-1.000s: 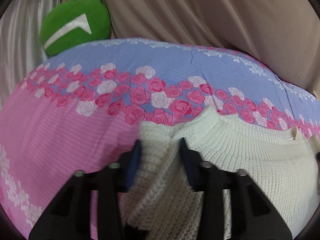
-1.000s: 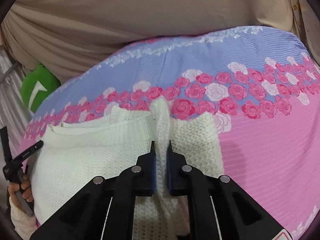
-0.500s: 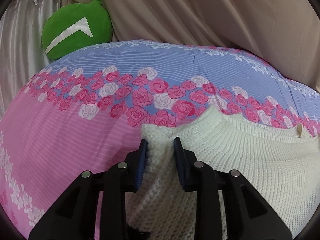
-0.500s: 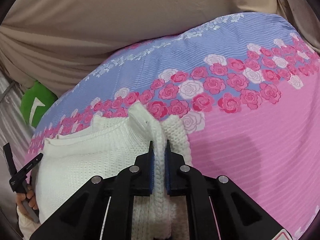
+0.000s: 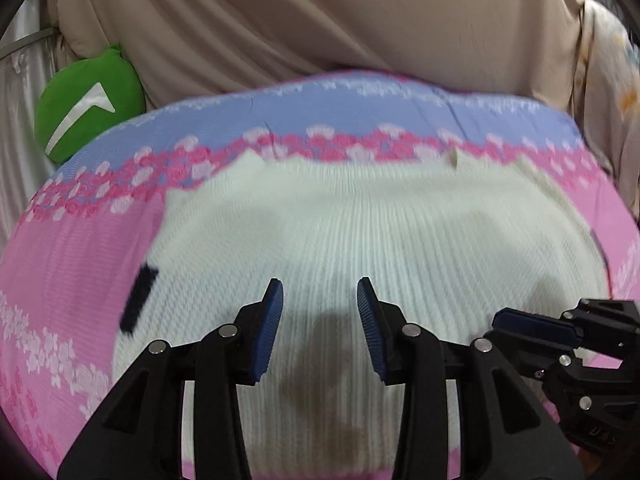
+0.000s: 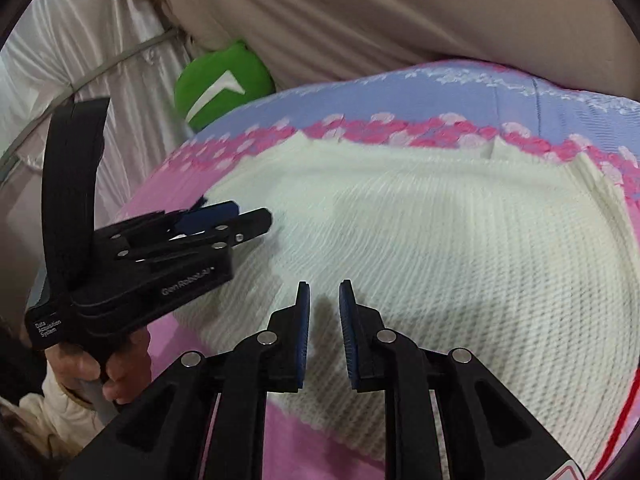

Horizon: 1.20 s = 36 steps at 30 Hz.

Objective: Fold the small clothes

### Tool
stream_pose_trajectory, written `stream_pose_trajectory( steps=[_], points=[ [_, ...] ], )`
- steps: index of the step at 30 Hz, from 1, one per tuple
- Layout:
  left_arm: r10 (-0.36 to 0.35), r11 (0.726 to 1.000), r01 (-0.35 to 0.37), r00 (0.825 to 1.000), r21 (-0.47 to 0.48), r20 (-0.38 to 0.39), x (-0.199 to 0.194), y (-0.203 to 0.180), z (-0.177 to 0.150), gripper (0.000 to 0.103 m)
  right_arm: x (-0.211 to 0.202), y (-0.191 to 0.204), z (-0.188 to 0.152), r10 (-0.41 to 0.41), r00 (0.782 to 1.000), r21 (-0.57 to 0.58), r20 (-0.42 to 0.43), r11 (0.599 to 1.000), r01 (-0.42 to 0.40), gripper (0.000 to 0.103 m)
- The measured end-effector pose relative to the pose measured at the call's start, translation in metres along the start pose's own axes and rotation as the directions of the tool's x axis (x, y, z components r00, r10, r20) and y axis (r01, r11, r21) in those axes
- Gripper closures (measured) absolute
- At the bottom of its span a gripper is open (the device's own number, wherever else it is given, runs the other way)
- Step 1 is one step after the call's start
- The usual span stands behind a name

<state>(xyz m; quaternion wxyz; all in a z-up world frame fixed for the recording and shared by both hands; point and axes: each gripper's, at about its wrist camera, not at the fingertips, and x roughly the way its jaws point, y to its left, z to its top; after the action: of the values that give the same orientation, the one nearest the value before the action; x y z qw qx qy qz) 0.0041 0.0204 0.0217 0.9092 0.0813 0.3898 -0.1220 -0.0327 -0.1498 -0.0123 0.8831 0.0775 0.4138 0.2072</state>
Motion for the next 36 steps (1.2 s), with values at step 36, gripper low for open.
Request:
stream_pose_trajectory(
  steps=[36],
  points=[
    [0.113,0.940,-0.141,0.988,-0.310,-0.106,0.009,0.118,-0.026,0.028,0.049,-0.002,0.040,-0.094,0.994,0.007,-0.048,0.996,0.094,0.093]
  ],
)
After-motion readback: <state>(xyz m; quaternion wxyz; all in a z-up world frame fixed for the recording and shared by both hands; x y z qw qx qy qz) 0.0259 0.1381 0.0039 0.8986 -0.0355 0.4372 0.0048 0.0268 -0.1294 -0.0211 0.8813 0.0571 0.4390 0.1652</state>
